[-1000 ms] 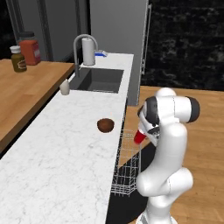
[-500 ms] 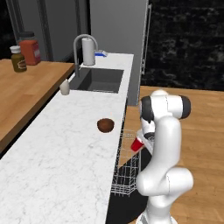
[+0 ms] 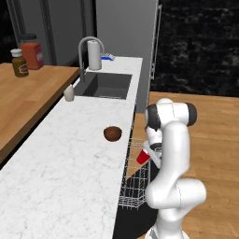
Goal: Pick up the cup and bowl from the counter, place them in the dishwasher, and close the dishwasher door.
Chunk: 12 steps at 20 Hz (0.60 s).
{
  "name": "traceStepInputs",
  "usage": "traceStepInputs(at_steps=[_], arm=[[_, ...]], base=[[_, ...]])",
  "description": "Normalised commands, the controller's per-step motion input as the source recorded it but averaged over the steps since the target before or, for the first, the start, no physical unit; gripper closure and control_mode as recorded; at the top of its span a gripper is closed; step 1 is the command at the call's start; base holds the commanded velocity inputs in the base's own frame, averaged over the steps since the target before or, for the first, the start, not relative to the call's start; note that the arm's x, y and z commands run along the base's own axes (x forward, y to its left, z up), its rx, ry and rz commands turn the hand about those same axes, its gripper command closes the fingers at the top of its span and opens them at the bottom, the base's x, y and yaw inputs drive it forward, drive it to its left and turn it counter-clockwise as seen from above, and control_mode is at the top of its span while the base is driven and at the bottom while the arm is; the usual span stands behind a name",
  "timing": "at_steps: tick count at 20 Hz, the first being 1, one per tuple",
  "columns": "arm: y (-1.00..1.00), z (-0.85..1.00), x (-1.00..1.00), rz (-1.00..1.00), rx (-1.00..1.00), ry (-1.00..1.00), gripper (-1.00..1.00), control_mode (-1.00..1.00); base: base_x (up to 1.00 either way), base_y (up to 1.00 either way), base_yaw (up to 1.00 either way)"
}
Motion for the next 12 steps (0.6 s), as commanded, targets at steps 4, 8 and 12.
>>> traceStepInputs(at_steps=[4, 8, 12], arm=[[0.01, -0.06, 0.28, -0.07, 0.03, 0.11, 1.0, -1.0], [0.12, -0.07, 0.35, -0.08, 0.02, 0.14, 1.0, -1.0], [0.21, -0.21, 0.46, -0.09, 0.01, 0.16, 1.0, -1.0]], base=[[0.0, 0.0, 0.0], [0.0, 0.0, 0.0], [0.0, 0.0, 0.0]])
